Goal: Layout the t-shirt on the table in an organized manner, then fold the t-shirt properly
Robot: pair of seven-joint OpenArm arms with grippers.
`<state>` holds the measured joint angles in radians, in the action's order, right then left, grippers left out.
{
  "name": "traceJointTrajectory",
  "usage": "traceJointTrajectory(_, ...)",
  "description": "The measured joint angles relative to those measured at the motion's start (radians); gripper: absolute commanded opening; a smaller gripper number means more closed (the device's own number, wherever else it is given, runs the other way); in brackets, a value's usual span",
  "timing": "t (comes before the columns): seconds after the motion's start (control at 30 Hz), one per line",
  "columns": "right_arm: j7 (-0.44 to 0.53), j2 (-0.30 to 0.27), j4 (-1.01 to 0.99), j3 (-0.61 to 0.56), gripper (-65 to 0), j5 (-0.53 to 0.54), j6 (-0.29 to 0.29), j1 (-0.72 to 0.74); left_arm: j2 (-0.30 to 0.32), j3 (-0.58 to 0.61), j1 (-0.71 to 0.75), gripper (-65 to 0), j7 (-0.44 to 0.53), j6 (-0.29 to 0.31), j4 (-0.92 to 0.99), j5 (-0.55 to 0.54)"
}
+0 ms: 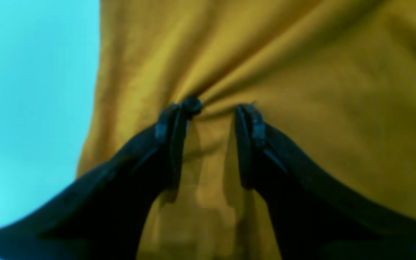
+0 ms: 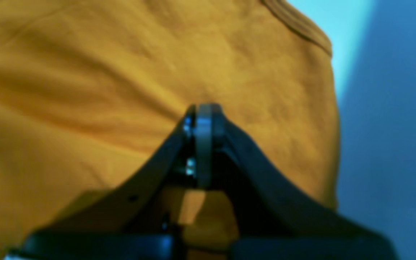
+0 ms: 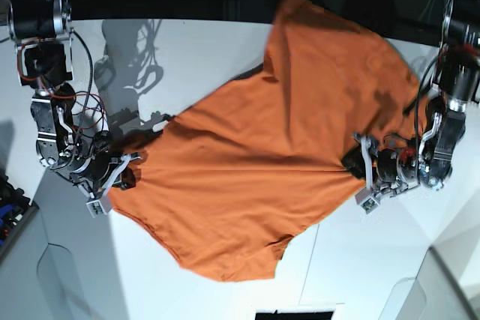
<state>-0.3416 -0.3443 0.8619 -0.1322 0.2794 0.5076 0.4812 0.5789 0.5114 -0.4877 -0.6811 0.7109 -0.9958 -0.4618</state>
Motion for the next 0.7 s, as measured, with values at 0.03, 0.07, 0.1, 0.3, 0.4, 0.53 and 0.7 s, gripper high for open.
traceJointTrajectory(0.03, -0.003, -0.004, 0.033, 0.013, -65.0, 0.006, 0.002, -0.029, -0.018, 0.024, -0.029, -39.0, 0.011, -0.001, 0.023, 0.024)
traceJointTrajectory(0.07, -0.011, -0.008, 0.069, 0.029, -65.0, 0.009, 0.003, -0.058, -0.035, 0.05, -0.058, -39.0, 0.028, -0.004, 0.043, 0.053)
traceJointTrajectory(0.1, -0.027, -0.01, 0.107, 0.045, -65.0, 0.019, 0.0, -0.09, -0.051, 0.079, -0.083, -39.0, 0.051, -0.005, 0.062, 0.092)
traceJointTrajectory(0.3, -0.09, -0.01, 0.315, 0.109, -65.0, 0.1, -0.001, -0.261, -0.132, 0.246, -0.2, -39.0, 0.144, -0.029, 0.15, 0.256)
traceJointTrajectory(0.4, -0.109, -0.01, 0.382, 0.121, -65.0, 0.09, -0.002, -0.309, -0.152, 0.303, -0.231, -39.0, 0.138, -0.034, 0.161, 0.283)
traceJointTrajectory(0.53, -0.153, -0.006, 0.423, 0.161, -65.0, 0.085, -0.002, -0.323, -0.147, 0.32, -0.254, -39.0, 0.062, -0.079, 0.15, 0.19)
traceJointTrajectory(0.7, -0.182, -0.008, 0.455, 0.246, -65.0, 0.125, -0.007, -0.322, 0.002, 0.283, -0.243, -39.0, -0.03, -0.032, -0.019, -0.095)
